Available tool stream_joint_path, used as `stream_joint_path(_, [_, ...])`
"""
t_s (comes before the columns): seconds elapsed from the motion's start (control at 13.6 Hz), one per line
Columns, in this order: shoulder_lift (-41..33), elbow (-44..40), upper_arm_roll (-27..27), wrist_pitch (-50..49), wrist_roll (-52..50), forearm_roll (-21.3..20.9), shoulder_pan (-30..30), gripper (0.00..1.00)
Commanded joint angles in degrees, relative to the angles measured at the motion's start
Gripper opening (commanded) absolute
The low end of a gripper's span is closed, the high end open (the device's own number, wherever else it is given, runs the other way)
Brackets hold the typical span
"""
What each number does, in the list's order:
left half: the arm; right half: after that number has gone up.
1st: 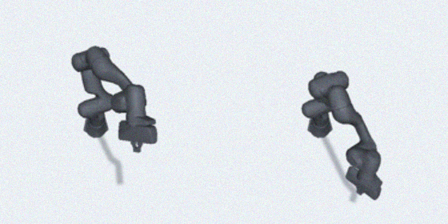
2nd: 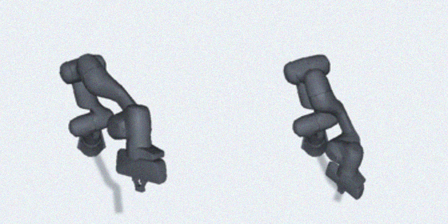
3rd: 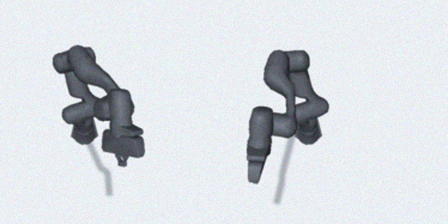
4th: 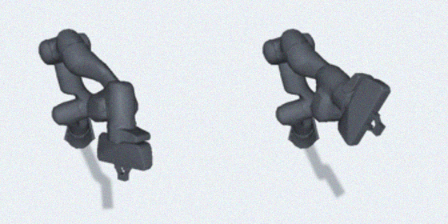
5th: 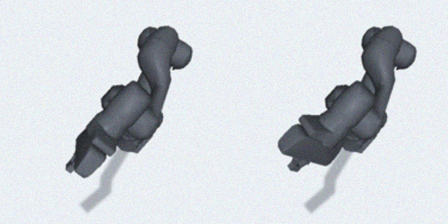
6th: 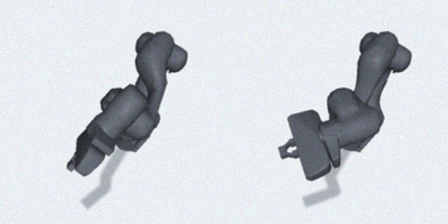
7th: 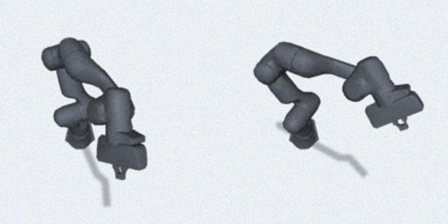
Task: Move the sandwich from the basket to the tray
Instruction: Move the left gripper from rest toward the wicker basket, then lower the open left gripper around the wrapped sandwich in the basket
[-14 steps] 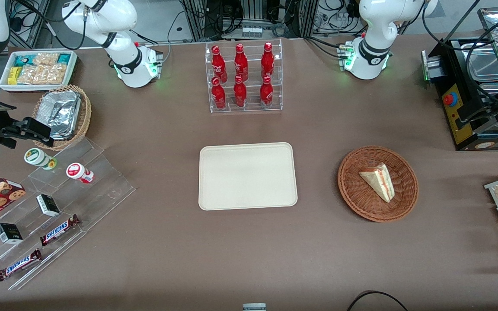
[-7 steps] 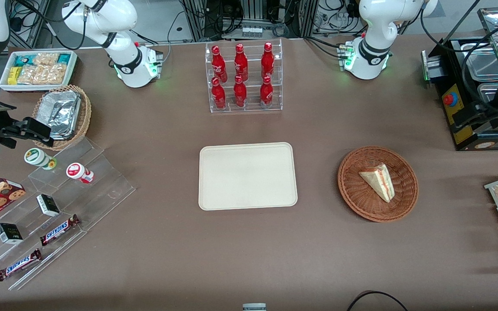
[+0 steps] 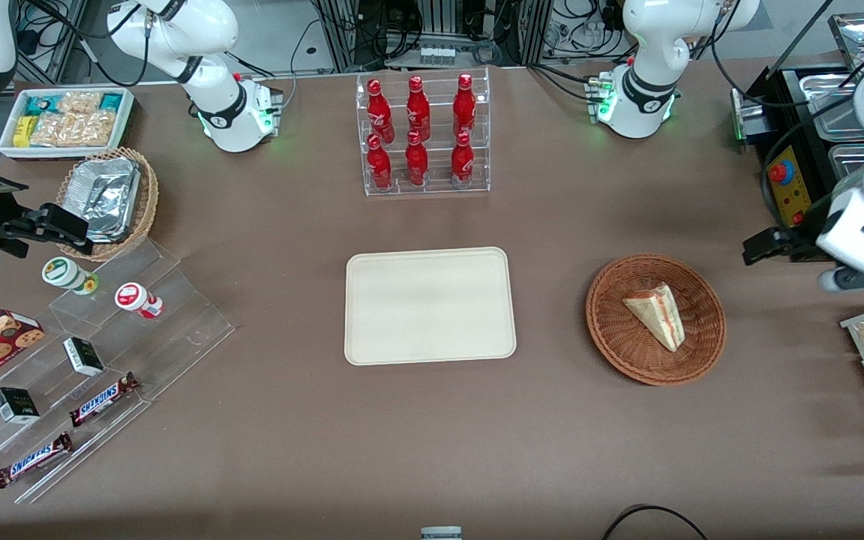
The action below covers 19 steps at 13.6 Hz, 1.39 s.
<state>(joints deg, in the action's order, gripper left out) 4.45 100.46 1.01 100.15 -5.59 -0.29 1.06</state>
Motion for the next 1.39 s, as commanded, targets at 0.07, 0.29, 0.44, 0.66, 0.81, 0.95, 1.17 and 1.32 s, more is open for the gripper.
stream_joint_path(0.07, [4.9, -0.3, 0.1, 3.9, 0.7, -0.5, -1.0, 1.00])
stream_joint_path(0.29, [8.5, 1.1, 0.1, 9.2, 0.6, -0.4, -1.1, 1.00])
stream_joint_path(0.44, [10.0, 5.4, 0.1, 17.7, 0.4, -0.4, -1.1, 1.00])
stream_joint_path(0.66, [10.4, 11.1, 0.1, 26.0, -0.4, -0.1, -1.1, 1.00])
stream_joint_path(0.81, [11.1, 11.3, 0.1, 26.3, -1.3, 0.4, -1.1, 1.00])
stream_joint_path(0.95, [11.4, 11.3, 0.1, 27.4, -5.3, 0.4, -1.1, 1.00])
stream_joint_path(1.17, [11.5, 11.2, 0.1, 27.5, -11.8, 0.4, -2.3, 1.00])
stream_joint_path(1.32, [11.5, 11.3, 0.1, 27.9, -18.2, 0.2, -3.1, 1.00])
